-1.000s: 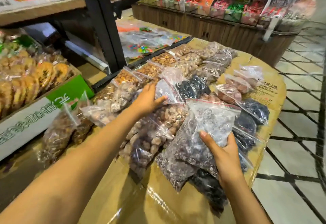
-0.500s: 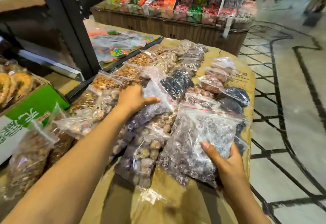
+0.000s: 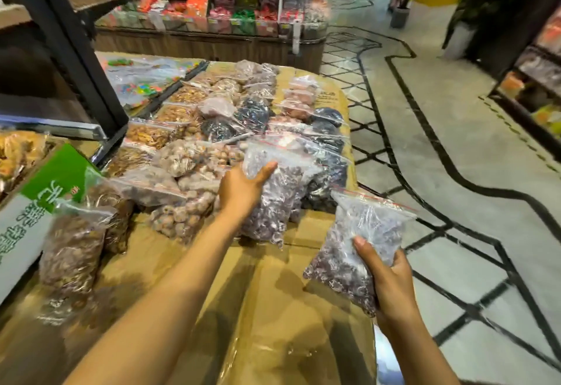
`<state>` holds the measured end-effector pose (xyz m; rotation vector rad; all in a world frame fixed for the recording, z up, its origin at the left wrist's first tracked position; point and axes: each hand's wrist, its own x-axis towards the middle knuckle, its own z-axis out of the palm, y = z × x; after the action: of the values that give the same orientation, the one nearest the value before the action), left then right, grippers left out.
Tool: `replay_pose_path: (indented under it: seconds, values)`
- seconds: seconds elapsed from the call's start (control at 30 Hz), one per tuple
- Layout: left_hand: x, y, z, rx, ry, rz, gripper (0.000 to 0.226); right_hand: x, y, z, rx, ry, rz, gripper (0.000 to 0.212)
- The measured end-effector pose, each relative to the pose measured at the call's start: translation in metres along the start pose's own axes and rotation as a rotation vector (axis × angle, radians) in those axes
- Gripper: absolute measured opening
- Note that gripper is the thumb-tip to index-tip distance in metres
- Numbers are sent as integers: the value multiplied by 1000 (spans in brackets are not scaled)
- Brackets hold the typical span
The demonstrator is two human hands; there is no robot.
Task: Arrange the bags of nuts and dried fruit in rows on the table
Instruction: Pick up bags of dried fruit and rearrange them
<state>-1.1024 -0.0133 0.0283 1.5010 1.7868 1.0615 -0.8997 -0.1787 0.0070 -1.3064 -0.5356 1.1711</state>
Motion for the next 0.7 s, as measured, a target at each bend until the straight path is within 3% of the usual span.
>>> replay_pose_path:
  seconds: [0.07, 0.13, 0.3, 0.57, 0.7]
  values:
    - [-12, -16, 33, 55, -58, -10, 96, -2, 2, -10, -8, 31, -6, 87]
    - [-24, -30, 60, 132, -97, -35, 86, -1, 4, -21, -31, 71, -25, 78]
    - [-20, -46, 81, 320, 2, -48, 66, 12, 11, -47, -28, 85, -6, 61]
    - [-31, -38, 94, 130, 208, -176, 71, 48, 3, -33, -99, -15, 29, 60]
    - [-25, -48, 84, -4, 182, -204, 54, 61, 8, -22, -179, -132, 64, 67]
